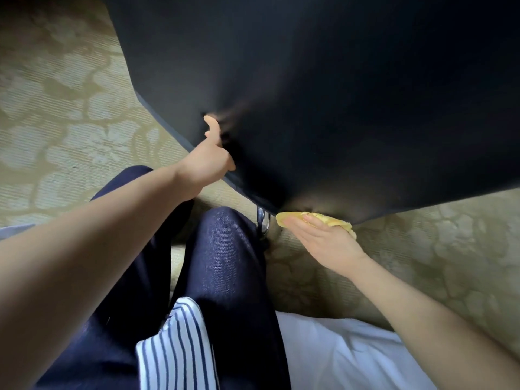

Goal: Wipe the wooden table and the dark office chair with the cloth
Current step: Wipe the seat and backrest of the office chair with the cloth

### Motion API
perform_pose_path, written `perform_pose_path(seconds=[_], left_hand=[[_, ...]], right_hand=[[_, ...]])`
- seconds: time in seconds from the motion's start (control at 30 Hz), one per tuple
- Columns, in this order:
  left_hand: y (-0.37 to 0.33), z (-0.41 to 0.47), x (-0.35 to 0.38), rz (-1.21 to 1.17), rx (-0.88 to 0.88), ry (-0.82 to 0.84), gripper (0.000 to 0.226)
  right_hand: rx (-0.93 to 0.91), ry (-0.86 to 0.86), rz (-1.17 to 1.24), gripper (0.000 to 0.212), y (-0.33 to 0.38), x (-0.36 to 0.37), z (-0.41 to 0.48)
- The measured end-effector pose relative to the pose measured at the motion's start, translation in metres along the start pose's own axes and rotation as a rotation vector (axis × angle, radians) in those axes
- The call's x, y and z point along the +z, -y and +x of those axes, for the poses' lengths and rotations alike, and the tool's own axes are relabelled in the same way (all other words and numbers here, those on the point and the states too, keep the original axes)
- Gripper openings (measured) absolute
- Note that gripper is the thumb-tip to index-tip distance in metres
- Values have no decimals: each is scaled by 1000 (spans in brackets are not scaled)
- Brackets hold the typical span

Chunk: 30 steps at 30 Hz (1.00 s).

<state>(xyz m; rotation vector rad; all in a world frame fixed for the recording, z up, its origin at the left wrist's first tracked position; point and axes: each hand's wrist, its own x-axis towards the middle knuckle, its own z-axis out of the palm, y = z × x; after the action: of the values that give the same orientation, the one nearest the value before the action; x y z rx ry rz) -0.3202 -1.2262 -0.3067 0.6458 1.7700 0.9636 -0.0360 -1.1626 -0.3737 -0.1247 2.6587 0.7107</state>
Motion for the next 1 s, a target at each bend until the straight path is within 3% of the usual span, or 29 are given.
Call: perform_pose_path(seconds=[0.03, 0.23, 0.37, 0.5, 0.57, 0.67, 0.8, 0.9, 1.0], left_hand=[[2, 3, 0, -8, -1, 16, 78], [5, 5, -7, -77, -13, 73, 103], [1, 4, -6, -107, -23, -3, 101], [-2, 2, -5, -122, -24, -8, 98], [-3, 2, -2, -103, -25, -18, 97], [-7, -1, 4, -82, -26, -31, 97], [-10, -1, 10, -121, -32, -74, 99], [-8, 1, 14, -140, -41, -86, 100], [-8, 4, 15, -153, -52, -77, 101]], right_hand=[[19, 60, 21, 55, -4, -5, -10], [168, -179, -129, 47, -31, -33, -63], [288, -359, -281, 42, -51, -62, -74], [503, -631, -326, 50, -64, -87, -53], [577, -663, -347, 52, -65, -90, -36], [613, -575, -419, 49, -59, -80, -22], [494, -463, -380, 51, -42, -53, -7], [244, -244, -243, 48, -16, -27, -3], [111, 28, -87, 52, -2, -11, -5]])
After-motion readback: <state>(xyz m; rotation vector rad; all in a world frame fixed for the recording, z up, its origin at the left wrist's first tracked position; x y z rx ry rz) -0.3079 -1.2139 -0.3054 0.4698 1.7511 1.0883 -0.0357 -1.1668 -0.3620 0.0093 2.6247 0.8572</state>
